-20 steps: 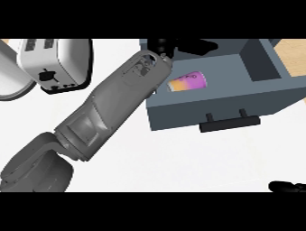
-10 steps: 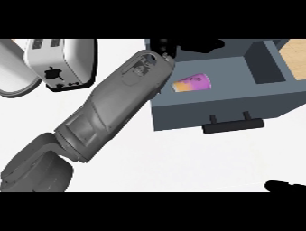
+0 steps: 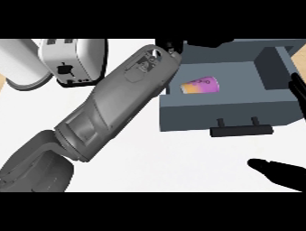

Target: Pick up the can, place it into the drawer and close the drawer

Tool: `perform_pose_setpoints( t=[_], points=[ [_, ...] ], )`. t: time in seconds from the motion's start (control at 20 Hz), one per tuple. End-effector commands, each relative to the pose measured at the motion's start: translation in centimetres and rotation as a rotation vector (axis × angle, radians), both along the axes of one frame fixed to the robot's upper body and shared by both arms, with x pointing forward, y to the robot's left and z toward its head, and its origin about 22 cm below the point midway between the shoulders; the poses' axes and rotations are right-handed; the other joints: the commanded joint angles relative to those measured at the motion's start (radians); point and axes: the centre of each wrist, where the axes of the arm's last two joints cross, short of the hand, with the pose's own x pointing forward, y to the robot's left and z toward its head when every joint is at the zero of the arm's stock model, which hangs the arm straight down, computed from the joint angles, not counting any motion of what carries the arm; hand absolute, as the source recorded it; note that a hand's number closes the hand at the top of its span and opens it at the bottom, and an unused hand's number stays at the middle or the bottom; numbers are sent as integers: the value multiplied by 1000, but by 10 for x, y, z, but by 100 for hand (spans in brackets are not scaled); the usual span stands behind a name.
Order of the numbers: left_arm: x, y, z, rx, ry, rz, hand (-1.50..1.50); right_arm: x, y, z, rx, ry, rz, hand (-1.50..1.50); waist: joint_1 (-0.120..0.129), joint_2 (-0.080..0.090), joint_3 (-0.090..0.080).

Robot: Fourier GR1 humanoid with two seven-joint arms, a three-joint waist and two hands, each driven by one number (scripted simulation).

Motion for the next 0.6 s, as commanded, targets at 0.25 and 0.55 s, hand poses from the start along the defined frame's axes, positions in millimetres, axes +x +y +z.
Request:
perform_pose_setpoints(
  t=[0.25,0.55],
  points=[
    [0,5,2,-16,19,-10,-150,49,27,-44,-286,58,-83,-150,60,-12,0],
    [6,29,16,-19,34,19,-150,52,41,-93,-293,45,-125,-150,60,-19,0]
  ],
)
